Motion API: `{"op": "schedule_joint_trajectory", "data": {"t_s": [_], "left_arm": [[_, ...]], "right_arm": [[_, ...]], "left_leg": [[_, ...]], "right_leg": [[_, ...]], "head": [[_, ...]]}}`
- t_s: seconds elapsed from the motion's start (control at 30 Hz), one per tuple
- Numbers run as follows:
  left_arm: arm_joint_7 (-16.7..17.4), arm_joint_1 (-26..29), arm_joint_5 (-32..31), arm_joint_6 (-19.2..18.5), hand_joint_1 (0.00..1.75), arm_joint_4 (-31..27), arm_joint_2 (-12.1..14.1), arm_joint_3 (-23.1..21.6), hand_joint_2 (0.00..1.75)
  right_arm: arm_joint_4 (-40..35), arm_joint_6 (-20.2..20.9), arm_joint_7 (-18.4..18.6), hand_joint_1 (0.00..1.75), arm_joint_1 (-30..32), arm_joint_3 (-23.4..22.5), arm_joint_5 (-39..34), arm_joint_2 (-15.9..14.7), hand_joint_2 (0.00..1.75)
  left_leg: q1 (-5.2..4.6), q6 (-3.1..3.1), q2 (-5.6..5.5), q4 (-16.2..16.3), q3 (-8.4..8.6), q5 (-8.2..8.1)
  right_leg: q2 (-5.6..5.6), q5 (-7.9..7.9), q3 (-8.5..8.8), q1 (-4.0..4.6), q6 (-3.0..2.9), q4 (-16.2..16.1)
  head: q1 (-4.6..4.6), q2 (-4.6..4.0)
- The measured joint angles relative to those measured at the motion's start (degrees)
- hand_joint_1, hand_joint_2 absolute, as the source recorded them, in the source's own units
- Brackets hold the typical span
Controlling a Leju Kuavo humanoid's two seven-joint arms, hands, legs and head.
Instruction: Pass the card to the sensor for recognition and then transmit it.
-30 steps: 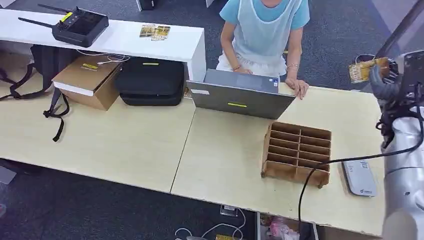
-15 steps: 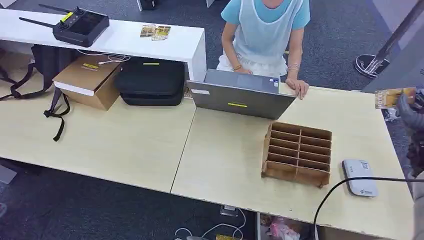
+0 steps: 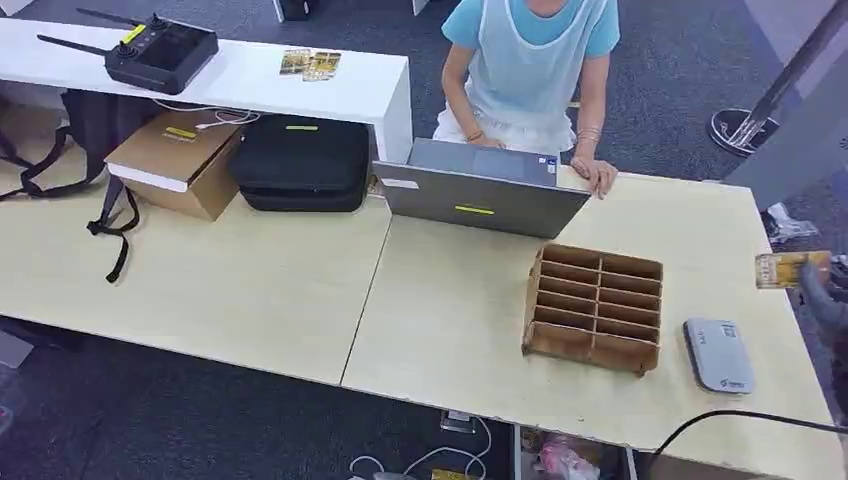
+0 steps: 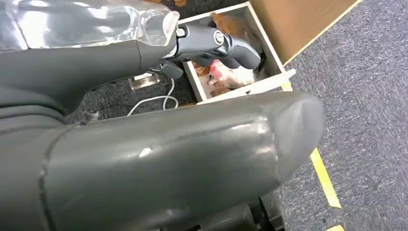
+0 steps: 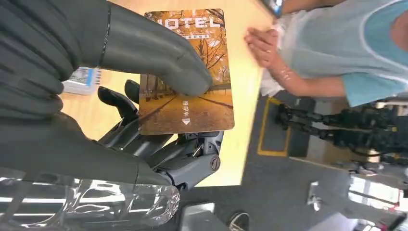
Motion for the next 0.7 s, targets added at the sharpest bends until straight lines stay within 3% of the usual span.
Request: {"op": "schedule_joint_trajectory", "data": {"t_s": [0.7], "left_arm": [[0.0,0.0,0.3,0.0,0.00,0.1,-0.1,0.0,0.00]], "right_arm": [[-1.7,-7.2,3.3,1.75,2.6,3.4,2.8,0.1,1.75]], "left_leg": [[0.00,0.00,0.02,0.0,0.00,0.00]], "right_leg": [[0.01,0.00,0.00,0.00,0.00,0.0]], "head": [[0.00,0.00]]}}
